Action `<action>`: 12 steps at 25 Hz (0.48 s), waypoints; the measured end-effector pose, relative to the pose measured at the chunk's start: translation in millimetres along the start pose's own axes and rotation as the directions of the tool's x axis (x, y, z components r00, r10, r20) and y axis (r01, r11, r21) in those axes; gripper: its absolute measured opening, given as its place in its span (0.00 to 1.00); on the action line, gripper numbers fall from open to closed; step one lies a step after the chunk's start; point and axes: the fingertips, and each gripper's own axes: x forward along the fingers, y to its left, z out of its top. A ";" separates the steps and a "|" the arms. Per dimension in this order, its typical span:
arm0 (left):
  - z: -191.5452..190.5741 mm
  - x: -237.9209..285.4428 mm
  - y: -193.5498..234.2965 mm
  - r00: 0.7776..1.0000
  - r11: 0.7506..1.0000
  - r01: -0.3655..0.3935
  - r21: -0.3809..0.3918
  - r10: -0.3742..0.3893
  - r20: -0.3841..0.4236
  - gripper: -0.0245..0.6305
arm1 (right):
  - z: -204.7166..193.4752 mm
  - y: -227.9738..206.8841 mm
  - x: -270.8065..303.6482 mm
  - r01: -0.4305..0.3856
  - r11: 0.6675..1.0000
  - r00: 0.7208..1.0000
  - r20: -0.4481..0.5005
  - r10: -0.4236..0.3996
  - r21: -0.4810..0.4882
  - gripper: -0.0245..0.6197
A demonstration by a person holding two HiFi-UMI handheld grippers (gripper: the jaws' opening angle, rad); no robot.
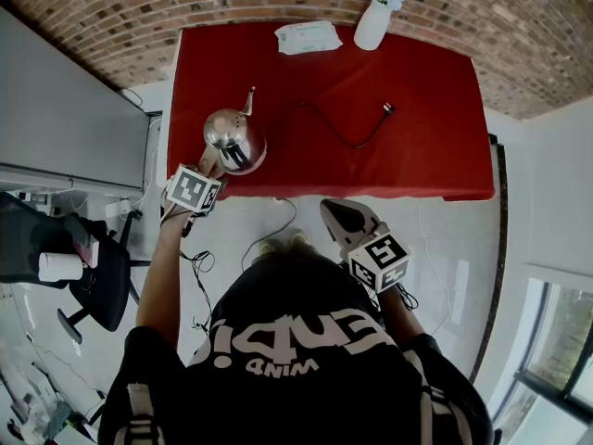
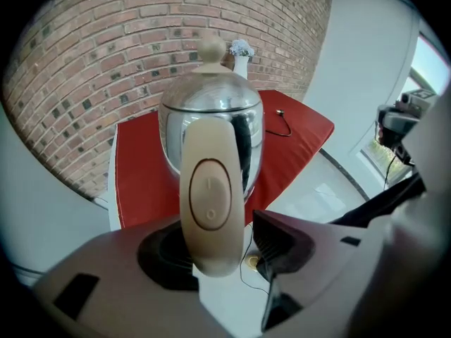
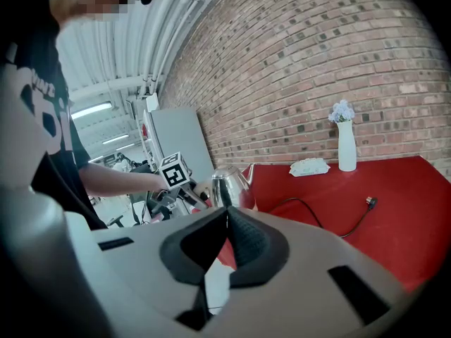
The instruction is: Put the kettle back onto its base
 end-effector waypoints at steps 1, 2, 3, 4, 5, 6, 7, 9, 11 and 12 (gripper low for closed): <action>-0.5 -2.0 -0.1 1.000 1.000 -0.003 0.001 0.003 0.004 0.38 | -0.1 0.5 -0.5 -0.001 1.000 1.000 0.002 0.001 -0.002 0.07; -1.0 -4.3 -0.3 1.000 1.000 -0.008 0.002 0.008 0.007 0.38 | -0.5 0.7 -1.1 -0.002 1.000 1.000 0.005 0.002 -0.005 0.07; -1.4 -7.1 -0.4 1.000 1.000 -0.015 0.004 0.015 0.011 0.38 | -1.2 0.5 -1.5 -0.002 1.000 1.000 0.009 0.002 -0.010 0.07; -1.6 -10.4 -0.3 1.000 1.000 -0.024 0.007 0.023 0.015 0.38 | -1.9 0.6 -1.5 -0.004 1.000 1.000 0.013 0.004 -0.016 0.07; -1.9 -14.1 0.1 0.999 0.999 -0.033 0.008 0.033 0.021 0.38 | -1.9 1.8 -1.3 -0.008 1.000 1.000 0.014 0.008 -0.020 0.07; -2.3 -18.3 0.8 0.999 0.999 -0.043 0.007 0.042 0.027 0.38 | -1.5 4.0 -0.8 -0.014 1.000 1.000 0.014 0.014 -0.022 0.07; -2.8 -22.5 1.4 0.998 0.999 -0.051 0.005 0.051 0.034 0.38 | -1.2 6.3 -0.1 -0.019 1.000 1.000 0.013 0.019 -0.024 0.07; -4.5 -30.9 1.8 0.997 0.998 -0.062 0.001 0.062 0.046 0.38 | -1.6 9.7 1.6 -0.028 0.999 0.999 0.014 0.029 -0.032 0.07; -6.2 -39.0 1.7 0.996 0.997 -0.071 -0.004 0.071 0.060 0.38 | -2.2 12.5 3.6 -0.037 0.998 0.999 0.018 0.038 -0.046 0.07; -7.0 -43.2 1.9 0.995 0.997 -0.076 -0.008 0.077 0.068 0.38 | -2.1 14.3 4.5 -0.043 0.998 0.999 0.017 0.044 -0.051 0.07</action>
